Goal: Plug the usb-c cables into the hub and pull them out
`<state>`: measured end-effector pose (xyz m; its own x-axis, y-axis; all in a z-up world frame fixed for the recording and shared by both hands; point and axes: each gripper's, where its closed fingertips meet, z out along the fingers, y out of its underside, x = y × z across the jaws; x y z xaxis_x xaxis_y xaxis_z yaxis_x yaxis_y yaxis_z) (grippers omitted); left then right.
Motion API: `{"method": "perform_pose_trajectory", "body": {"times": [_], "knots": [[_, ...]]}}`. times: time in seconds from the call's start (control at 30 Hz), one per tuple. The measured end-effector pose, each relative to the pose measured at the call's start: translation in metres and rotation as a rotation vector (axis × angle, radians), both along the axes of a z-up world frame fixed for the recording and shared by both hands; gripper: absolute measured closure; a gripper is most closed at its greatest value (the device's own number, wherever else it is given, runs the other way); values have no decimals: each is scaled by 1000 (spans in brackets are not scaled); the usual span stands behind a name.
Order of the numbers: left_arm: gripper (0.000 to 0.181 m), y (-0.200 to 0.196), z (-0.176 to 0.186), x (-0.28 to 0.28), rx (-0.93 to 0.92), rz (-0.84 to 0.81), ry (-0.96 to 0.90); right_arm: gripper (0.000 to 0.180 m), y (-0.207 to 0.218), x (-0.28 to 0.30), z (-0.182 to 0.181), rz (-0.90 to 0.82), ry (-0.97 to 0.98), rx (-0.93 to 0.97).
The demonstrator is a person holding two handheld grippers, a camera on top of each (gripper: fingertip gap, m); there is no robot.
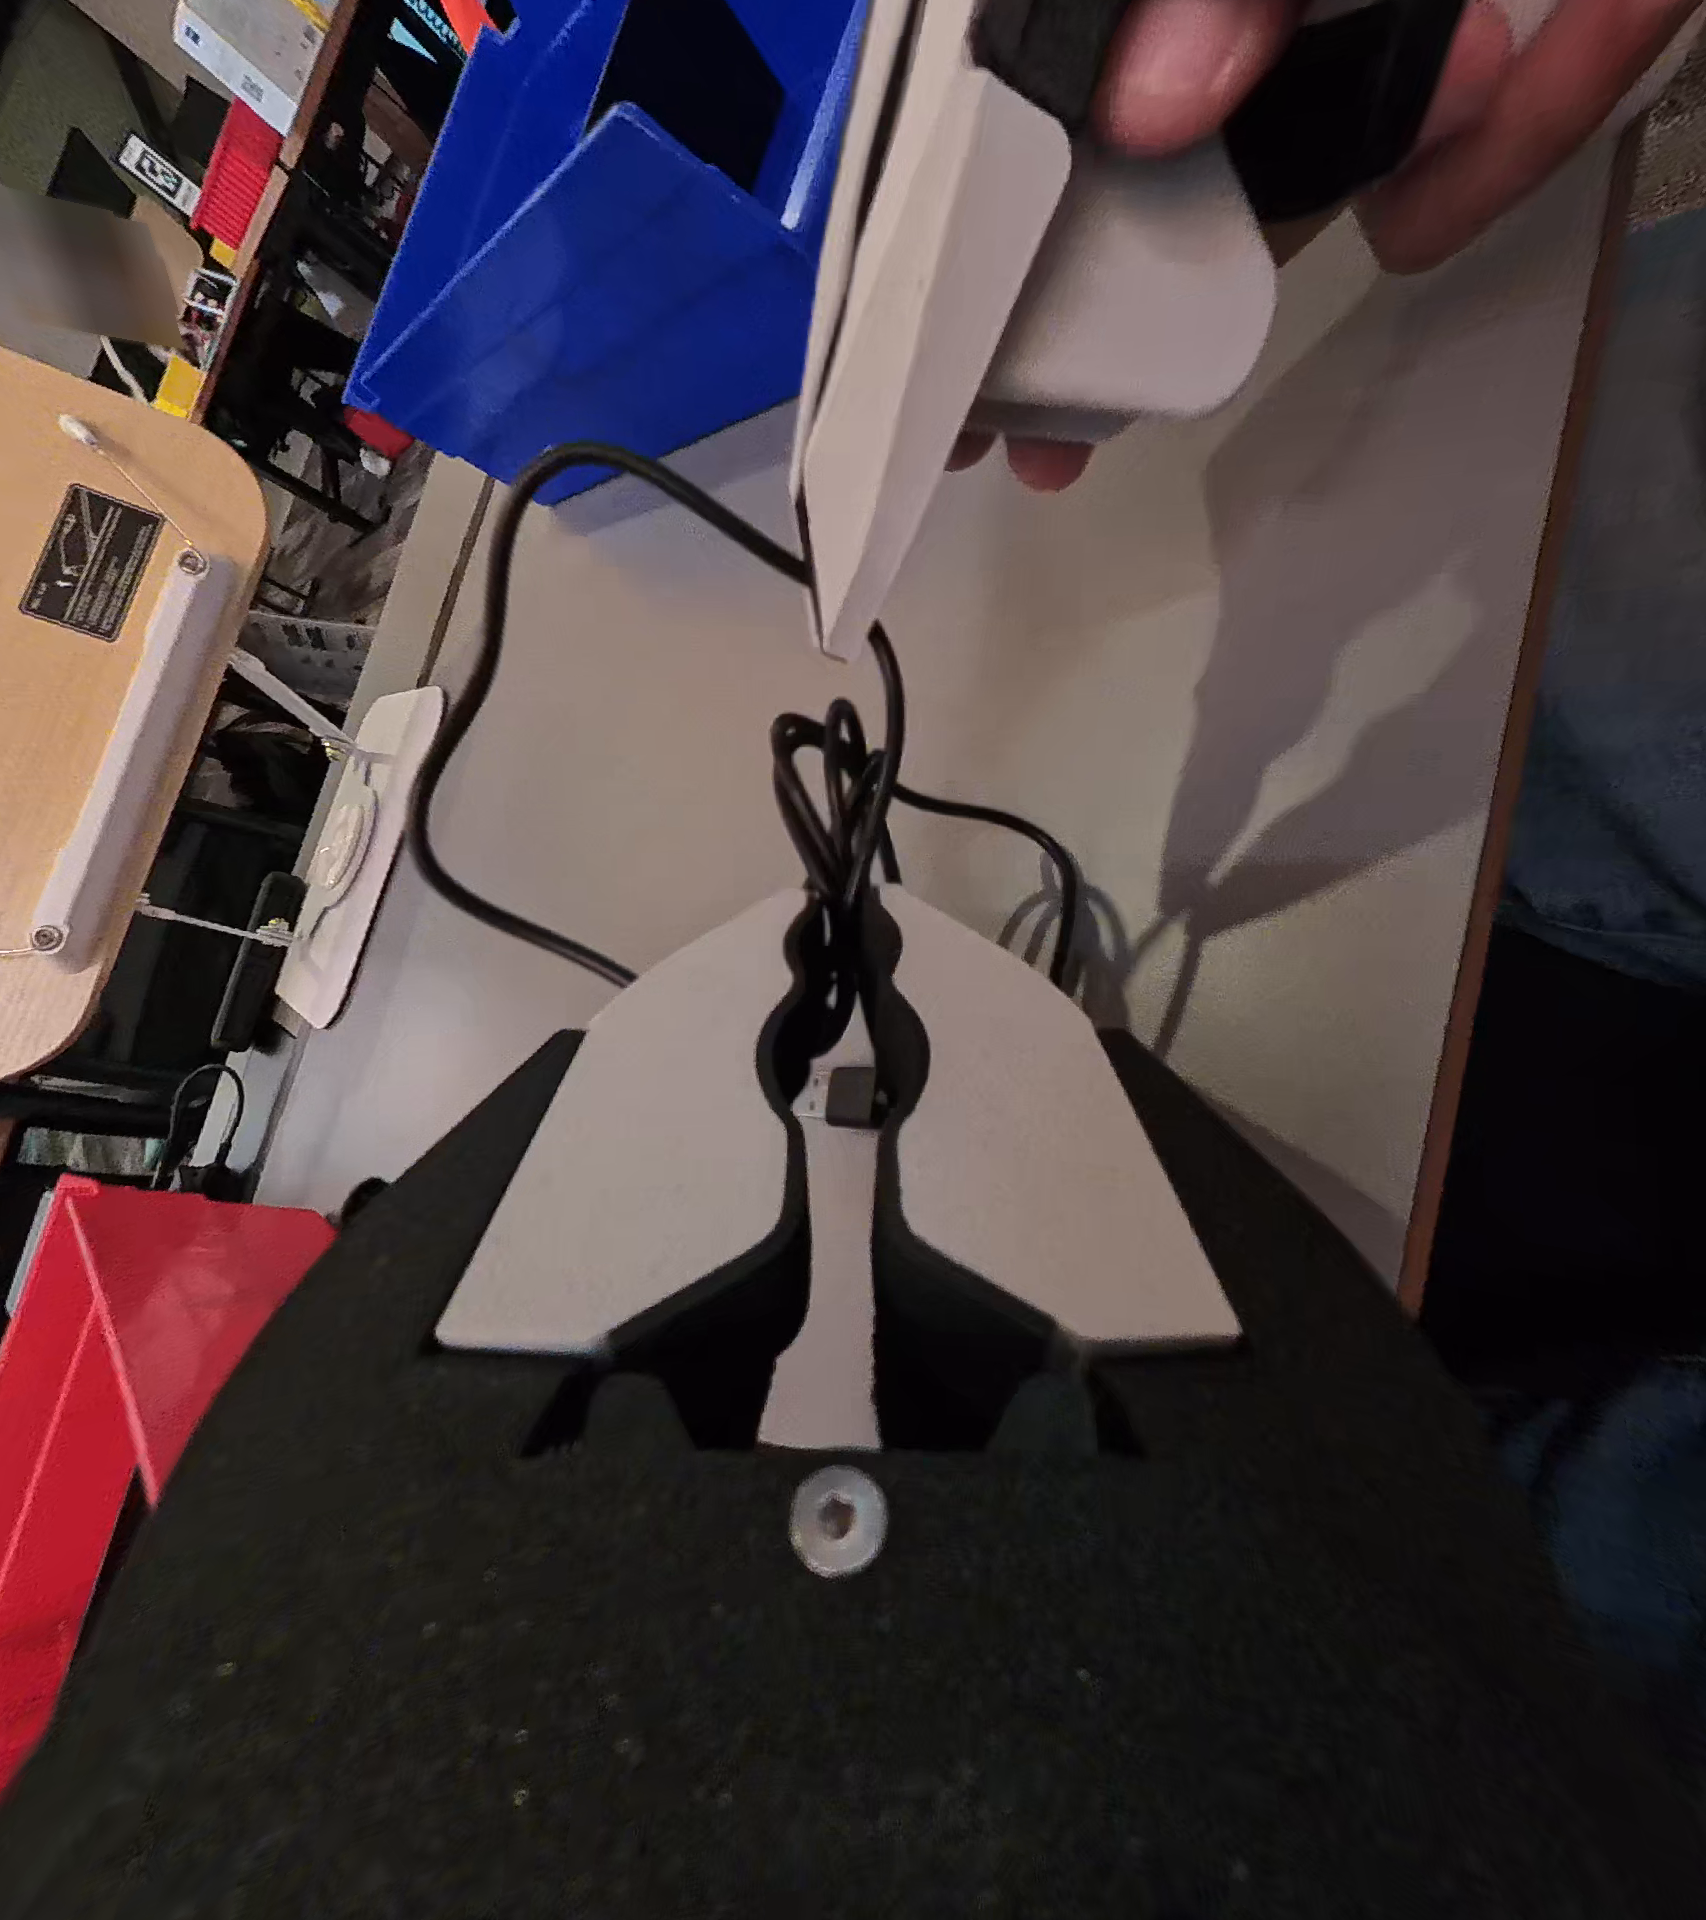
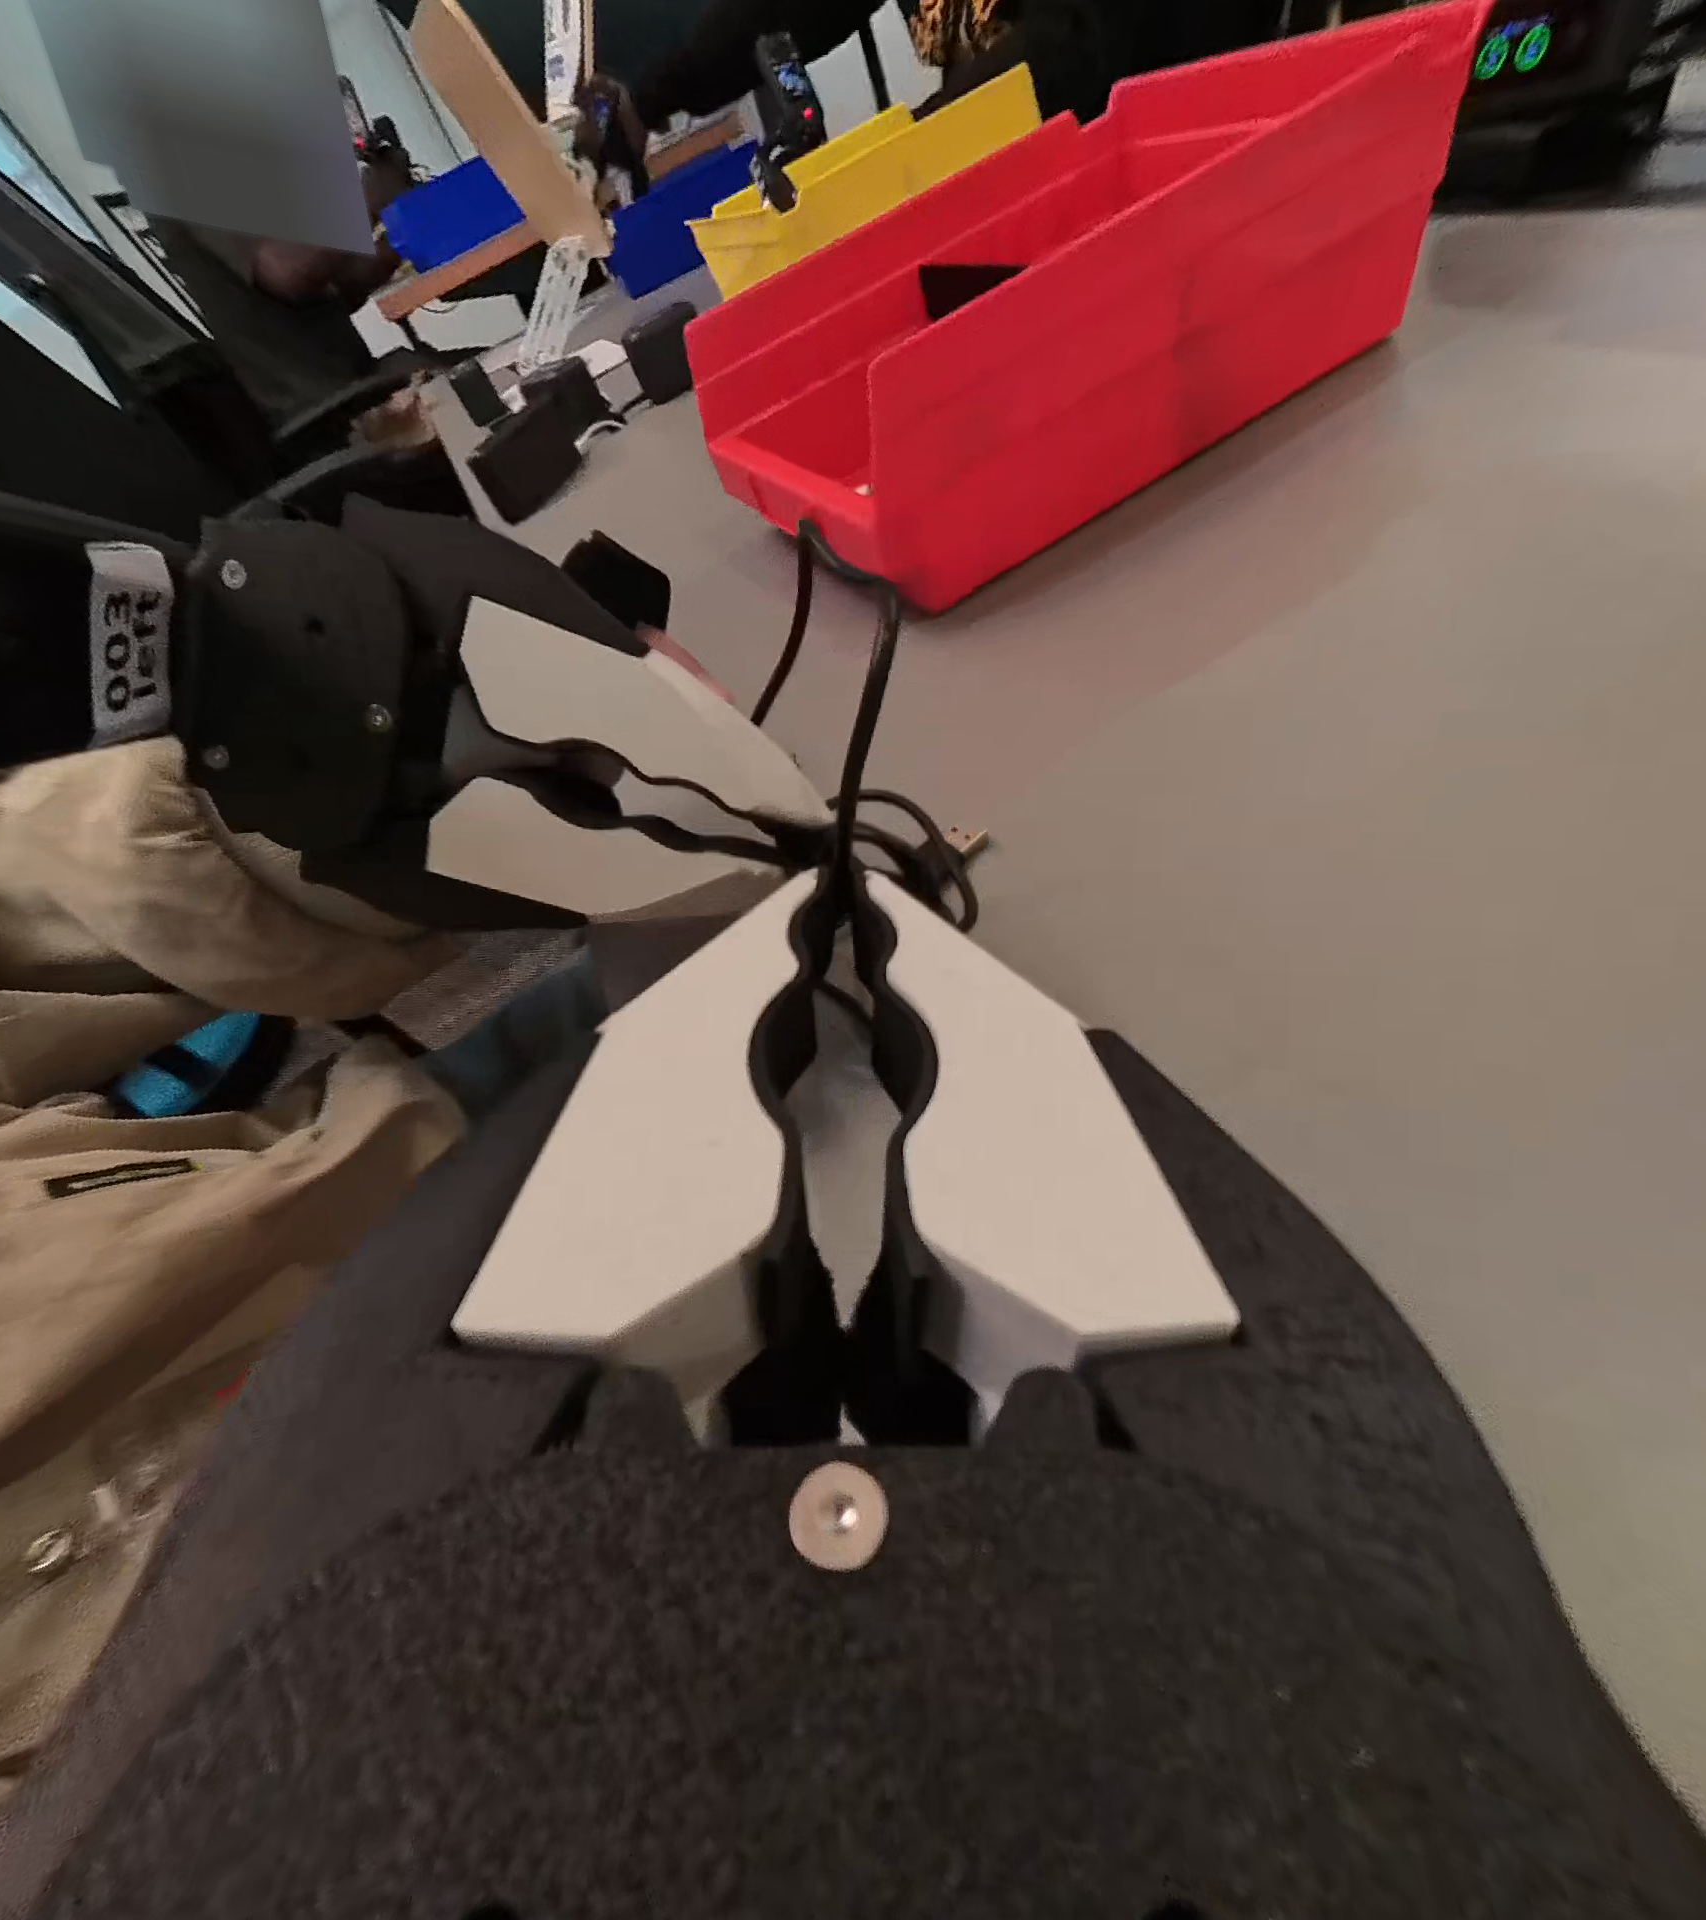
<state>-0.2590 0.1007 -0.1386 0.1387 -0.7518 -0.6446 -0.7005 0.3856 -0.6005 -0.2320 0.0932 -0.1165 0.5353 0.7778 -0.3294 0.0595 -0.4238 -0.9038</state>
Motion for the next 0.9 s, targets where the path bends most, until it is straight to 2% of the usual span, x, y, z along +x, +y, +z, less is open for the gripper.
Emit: {"method": "perform_pose_trajectory", "body": {"times": [0.1,0.3,0.4,0.53,0.7,0.87,0.9], "knots": [[169,-6,7,2,-8,-26,-69,178,6,7,4,-23,59,-39],[142,-16,15,7,-101,-51,-173,178,13,15,3,-87,36,-16],[141,-14,26,5,-163,-37,-263,178,19,26,4,-124,53,-25],[143,-3,24,2,-261,28,-317,179,18,31,12,-114,93,-11],[143,6,-1,3,-342,94,-257,179,12,24,17,-75,139,-25],[181,17,-2,4,-332,130,-277,179,7,20,16,-34,146,-46],[181,21,-2,2,-338,145,-283,178,7,20,16,-34,145,-48]]}}
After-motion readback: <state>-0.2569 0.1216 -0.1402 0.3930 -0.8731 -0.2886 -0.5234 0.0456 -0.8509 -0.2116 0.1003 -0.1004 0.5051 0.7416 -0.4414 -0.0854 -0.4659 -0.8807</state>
